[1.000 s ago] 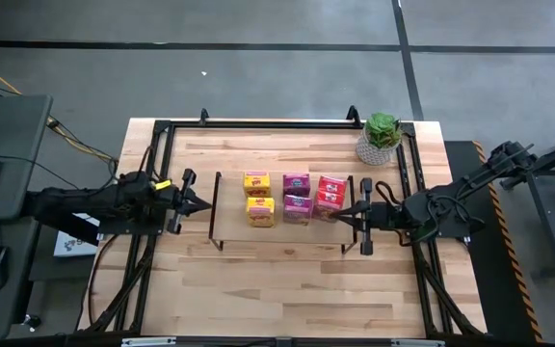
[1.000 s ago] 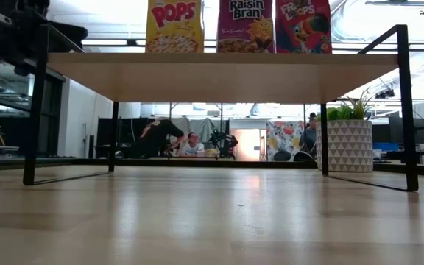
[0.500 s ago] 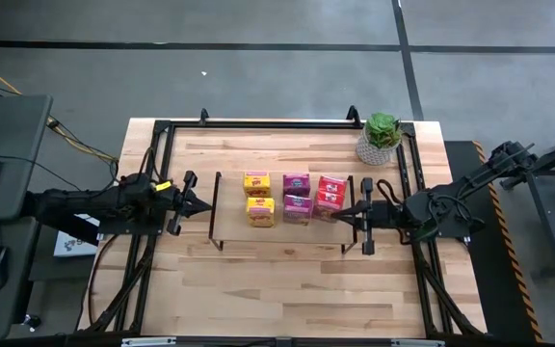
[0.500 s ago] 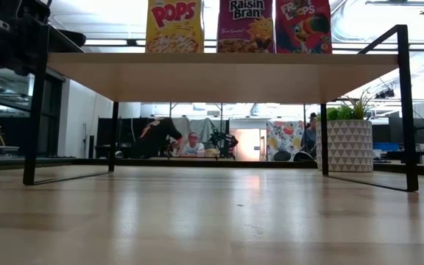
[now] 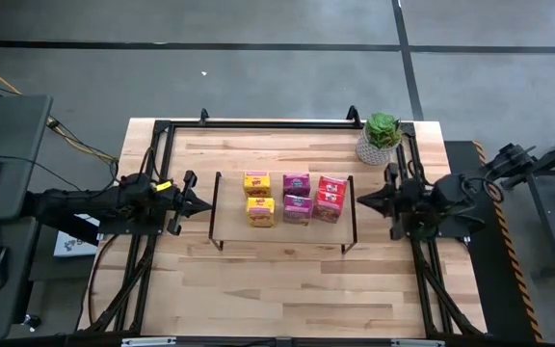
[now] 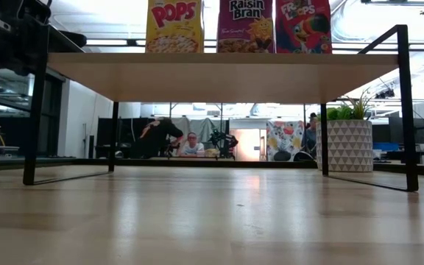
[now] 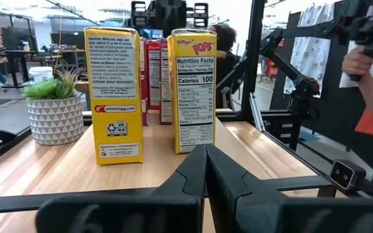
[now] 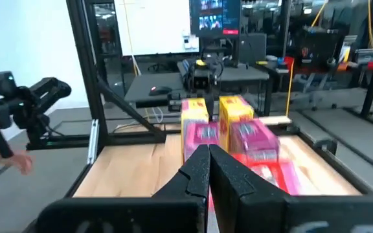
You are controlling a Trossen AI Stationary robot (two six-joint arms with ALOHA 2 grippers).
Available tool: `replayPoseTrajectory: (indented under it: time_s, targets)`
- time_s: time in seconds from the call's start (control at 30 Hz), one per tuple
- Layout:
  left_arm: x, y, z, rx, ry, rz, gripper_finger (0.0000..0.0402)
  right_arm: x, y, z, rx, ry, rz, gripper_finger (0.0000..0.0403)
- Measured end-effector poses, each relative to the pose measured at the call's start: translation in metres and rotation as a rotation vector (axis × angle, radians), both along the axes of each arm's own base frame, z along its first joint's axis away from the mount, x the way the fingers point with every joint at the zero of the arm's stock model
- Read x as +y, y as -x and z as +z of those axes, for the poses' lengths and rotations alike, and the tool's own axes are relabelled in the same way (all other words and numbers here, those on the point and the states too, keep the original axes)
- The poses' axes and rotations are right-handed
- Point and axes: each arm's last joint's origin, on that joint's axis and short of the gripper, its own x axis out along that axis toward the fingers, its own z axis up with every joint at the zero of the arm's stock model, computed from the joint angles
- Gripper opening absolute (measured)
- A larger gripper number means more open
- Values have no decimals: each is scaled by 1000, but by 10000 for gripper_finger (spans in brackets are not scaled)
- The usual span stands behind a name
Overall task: Stack cereal on shelf
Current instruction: Return to Home Position
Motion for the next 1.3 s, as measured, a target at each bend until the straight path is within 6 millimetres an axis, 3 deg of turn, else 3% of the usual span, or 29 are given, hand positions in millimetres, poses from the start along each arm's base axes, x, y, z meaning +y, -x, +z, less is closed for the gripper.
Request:
replayPoseTrajectory:
  time_s: [0.13,0.4,0.6,0.9,1.3]
  targets:
    - [0,0,0,2,0,0,0,-8,16,-21,-9,-39,16,0]
    - [0,0,-1,12,0,0,0,-24,35,-70,-185,-17,54,0]
    - [0,0,-1,13,0,0,0,-39,41,-82,-247,-32,23,0]
    - [0,0,-1,12,0,0,0,-55,35,-97,-236,-28,18,0]
    - [0,0,-1,12,0,2,1,-62,31,-115,-206,22,39,0]
